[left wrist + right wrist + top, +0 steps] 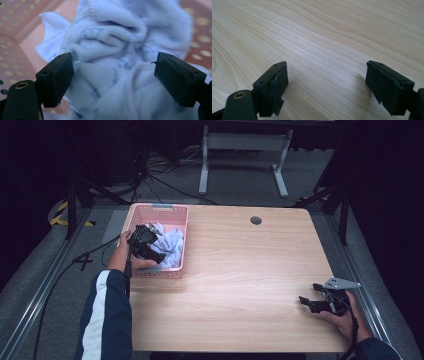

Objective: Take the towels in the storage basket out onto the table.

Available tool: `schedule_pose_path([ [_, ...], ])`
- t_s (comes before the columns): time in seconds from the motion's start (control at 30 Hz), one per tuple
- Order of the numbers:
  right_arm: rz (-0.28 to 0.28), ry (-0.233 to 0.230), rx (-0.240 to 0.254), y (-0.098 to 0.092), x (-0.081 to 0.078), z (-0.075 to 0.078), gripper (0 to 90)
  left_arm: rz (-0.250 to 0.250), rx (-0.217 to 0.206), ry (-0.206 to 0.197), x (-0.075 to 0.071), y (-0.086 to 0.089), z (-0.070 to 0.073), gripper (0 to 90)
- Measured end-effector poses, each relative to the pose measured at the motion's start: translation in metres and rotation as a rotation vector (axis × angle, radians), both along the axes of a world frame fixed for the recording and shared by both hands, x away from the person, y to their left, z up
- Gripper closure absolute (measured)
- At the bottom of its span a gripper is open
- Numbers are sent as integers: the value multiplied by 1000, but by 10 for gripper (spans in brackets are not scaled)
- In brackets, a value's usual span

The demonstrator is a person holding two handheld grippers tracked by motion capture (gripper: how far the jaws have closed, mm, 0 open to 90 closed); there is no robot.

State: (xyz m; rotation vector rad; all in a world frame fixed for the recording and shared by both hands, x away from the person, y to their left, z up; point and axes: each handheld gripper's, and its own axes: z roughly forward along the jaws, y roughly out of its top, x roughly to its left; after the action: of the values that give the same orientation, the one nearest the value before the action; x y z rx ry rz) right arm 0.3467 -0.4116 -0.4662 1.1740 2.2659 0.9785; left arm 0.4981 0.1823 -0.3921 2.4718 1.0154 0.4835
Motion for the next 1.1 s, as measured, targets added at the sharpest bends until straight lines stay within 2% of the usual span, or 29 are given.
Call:
schedule_pose_path([
  [0.03,-1,-2,1,0,0,0,184,5,24,35,5,-1,-3,160],
  [0.1,-2,-2,1,0,0,0,183,8,62,77,13,-4,-10,152],
  [0.17,-3,-2,1,0,0,0,184,-1,60,110,21,-5,-16,146],
  [0.23,-9,-2,2,1,0,0,183,-10,69,122,26,-7,-20,125],
  [0.43,-11,0,0,1,1,0,183,-16,171,208,38,-22,-31,63],
  [0.5,-11,0,1,1,1,0,183,-4,185,222,41,-25,-35,47],
  [0.57,-10,0,1,1,1,0,183,12,183,254,43,-27,-35,52],
  [0.67,-10,0,2,1,1,0,183,14,177,254,42,-26,-34,186],
  [0.73,-7,0,2,1,1,0,183,23,174,231,40,-25,-32,280],
  [0.8,-4,0,0,1,1,0,183,25,189,214,38,-26,-31,378],
  [0.9,-4,0,1,1,1,0,183,26,206,202,34,-29,-30,441],
  [1.1,-6,-3,0,1,1,0,184,27,199,159,29,-29,-26,557],
])
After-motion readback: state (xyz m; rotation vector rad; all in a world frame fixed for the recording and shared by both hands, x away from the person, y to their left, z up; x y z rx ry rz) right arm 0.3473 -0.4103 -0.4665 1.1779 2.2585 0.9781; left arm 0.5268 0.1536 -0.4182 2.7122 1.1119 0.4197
